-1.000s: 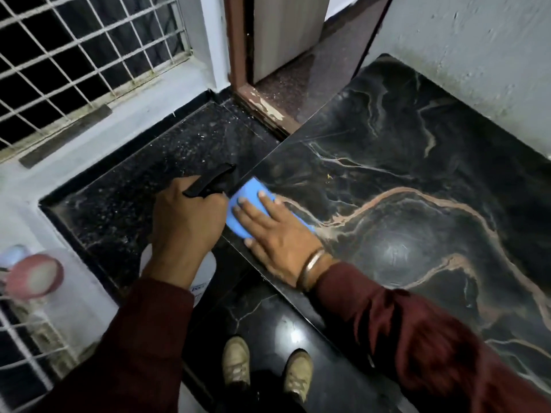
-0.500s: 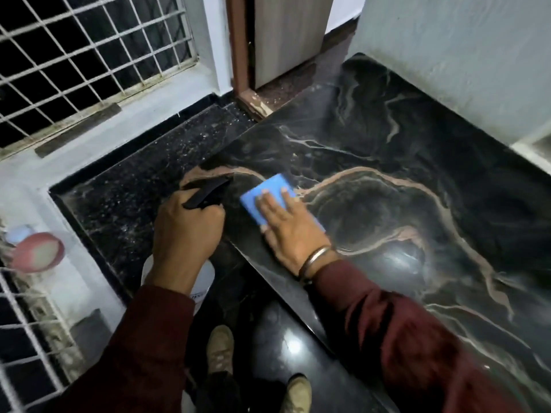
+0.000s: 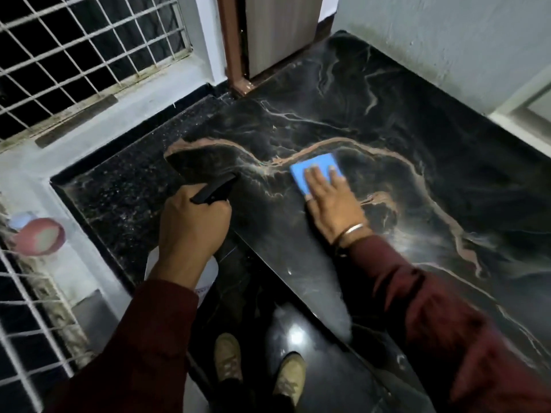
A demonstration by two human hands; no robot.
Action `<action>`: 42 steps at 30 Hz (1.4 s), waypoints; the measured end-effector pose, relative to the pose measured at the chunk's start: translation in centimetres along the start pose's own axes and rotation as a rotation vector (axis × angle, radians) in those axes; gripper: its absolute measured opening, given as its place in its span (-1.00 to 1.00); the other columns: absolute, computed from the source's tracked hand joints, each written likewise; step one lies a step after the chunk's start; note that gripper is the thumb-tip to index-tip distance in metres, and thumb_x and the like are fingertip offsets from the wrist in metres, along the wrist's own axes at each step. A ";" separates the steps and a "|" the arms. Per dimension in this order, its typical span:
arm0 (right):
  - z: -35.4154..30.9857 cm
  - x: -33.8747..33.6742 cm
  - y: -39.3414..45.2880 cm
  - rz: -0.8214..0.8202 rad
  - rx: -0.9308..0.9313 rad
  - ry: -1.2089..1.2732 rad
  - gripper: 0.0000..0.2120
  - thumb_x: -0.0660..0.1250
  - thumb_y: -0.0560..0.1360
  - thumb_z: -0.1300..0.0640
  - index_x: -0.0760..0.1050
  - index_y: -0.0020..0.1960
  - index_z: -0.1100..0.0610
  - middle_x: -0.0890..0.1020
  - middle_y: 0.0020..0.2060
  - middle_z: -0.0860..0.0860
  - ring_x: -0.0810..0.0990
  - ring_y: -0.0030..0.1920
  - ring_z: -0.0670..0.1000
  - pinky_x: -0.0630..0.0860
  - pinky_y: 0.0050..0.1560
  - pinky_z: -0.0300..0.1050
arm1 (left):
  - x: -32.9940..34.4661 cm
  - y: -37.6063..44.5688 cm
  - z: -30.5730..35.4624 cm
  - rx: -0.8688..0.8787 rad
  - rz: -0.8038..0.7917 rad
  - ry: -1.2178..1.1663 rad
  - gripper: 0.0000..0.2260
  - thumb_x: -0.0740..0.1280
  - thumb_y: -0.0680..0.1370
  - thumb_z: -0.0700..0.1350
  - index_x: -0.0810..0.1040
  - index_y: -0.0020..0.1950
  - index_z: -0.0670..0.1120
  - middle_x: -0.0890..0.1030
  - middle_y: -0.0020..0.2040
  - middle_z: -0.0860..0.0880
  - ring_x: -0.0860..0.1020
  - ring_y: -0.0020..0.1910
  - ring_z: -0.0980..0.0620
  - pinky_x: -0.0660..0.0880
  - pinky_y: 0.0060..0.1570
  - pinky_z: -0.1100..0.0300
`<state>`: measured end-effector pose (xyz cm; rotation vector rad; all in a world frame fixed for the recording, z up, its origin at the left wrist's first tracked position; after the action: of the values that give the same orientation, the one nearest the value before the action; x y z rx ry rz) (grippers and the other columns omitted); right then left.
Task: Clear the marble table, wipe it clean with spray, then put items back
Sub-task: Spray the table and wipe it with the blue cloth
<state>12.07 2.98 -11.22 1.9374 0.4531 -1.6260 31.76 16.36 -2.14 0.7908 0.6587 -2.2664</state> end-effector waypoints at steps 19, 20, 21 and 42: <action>-1.0 -2.5 -10.5 -0.299 -0.344 0.178 -0.51 0.02 0.61 -0.02 0.22 0.50 0.11 0.28 0.48 0.02 0.14 0.51 0.13 0.03 0.51 0.00 | 4.8 -3.9 4.4 0.190 -0.135 0.037 -0.83 0.38 0.47 -0.15 0.60 -0.32 -0.13 0.61 -0.34 -0.13 0.58 -0.28 -0.14 0.46 -0.27 0.05; 1.0 -2.7 -11.2 -0.331 -0.345 0.193 -0.51 0.00 0.61 -0.04 0.20 0.51 0.07 0.26 0.49 -0.02 0.10 0.52 0.08 -0.03 0.51 -0.06 | 5.0 -4.2 4.6 0.207 -0.141 0.049 -0.81 0.38 0.47 -0.16 0.56 -0.35 -0.13 0.60 -0.34 -0.12 0.57 -0.29 -0.15 0.43 -0.30 0.07; 3.8 -2.9 -11.4 -0.314 -0.296 0.158 -0.50 -0.01 0.60 -0.06 0.20 0.51 0.05 0.27 0.48 -0.02 0.13 0.51 0.08 -0.03 0.49 -0.09 | 5.1 -4.4 4.8 0.217 -0.148 0.056 -0.79 0.38 0.47 -0.17 0.52 -0.37 -0.14 0.58 -0.36 -0.12 0.56 -0.29 -0.16 0.41 -0.31 0.08; -2.9 -0.8 -6.1 -0.146 -0.254 0.076 -0.51 0.00 0.55 0.03 0.42 0.38 0.18 0.50 0.32 0.10 0.44 0.33 0.19 0.35 0.36 0.09 | 5.1 -3.0 4.7 0.168 -0.053 0.125 -0.78 0.38 0.49 -0.16 0.51 -0.37 -0.11 0.54 -0.37 -0.08 0.51 -0.33 -0.12 0.33 -0.34 0.10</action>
<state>10.58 9.56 -11.40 1.8139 0.8078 -1.5023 24.88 13.34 -1.59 1.0134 0.5567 -2.3574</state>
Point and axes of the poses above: each hand's wrist, its own y-axis towards the middle knuckle, its own x-axis out of the palm, z = x × y, the point moved 2 cm from there along y, towards the middle knuckle
